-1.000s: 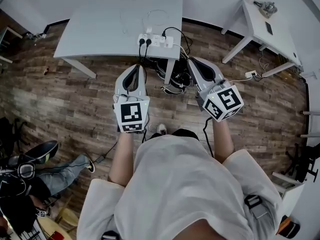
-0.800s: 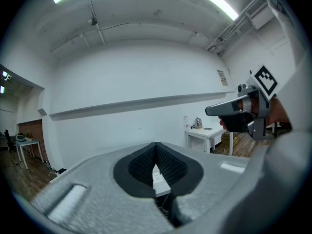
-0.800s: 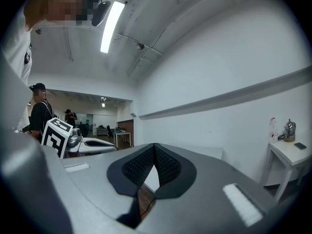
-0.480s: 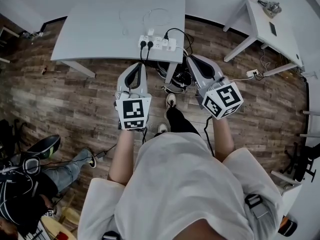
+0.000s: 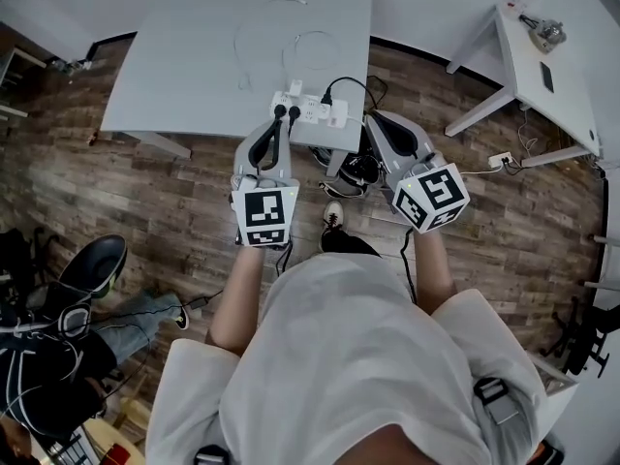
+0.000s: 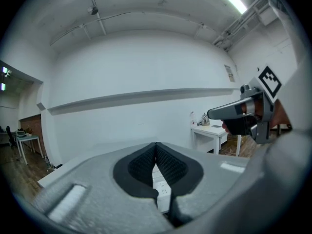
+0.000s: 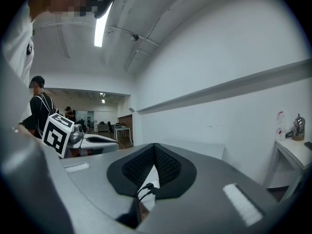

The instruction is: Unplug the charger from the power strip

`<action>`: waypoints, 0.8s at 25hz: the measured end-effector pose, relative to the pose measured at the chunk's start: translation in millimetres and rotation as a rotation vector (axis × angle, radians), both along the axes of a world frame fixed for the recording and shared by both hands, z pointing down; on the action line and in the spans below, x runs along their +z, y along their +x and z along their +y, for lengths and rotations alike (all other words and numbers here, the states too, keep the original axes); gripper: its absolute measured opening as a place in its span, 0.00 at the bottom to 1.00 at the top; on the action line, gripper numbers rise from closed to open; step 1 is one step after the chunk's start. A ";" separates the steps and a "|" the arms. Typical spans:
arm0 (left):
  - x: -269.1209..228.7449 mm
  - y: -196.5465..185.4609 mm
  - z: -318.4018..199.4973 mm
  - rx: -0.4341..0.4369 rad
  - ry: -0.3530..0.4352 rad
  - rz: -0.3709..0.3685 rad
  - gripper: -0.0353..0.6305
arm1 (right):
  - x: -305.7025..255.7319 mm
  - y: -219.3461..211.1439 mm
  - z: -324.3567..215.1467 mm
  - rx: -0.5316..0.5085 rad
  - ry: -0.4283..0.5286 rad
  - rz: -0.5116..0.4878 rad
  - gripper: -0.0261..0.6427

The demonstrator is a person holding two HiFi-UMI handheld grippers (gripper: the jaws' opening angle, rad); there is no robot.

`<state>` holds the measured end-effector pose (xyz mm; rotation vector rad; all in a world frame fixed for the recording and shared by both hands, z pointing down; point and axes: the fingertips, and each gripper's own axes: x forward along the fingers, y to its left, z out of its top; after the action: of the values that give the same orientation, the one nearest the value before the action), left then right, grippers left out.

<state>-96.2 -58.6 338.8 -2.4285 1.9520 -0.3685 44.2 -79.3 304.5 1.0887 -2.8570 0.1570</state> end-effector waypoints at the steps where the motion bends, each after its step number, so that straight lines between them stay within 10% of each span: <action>1: 2.0 0.7 -8.4 -0.008 -0.005 0.005 0.06 | 2.9 2.4 -7.7 -0.004 -0.006 -0.001 0.04; 20: 72.8 -16.2 -109.5 -0.041 -0.222 0.067 0.17 | 47.0 -15.7 -114.9 -0.071 -0.106 0.012 0.04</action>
<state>-112.4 -168.1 411.6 -2.5652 2.0953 -0.5386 28.5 -194.2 351.5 0.9643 -2.8351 0.2915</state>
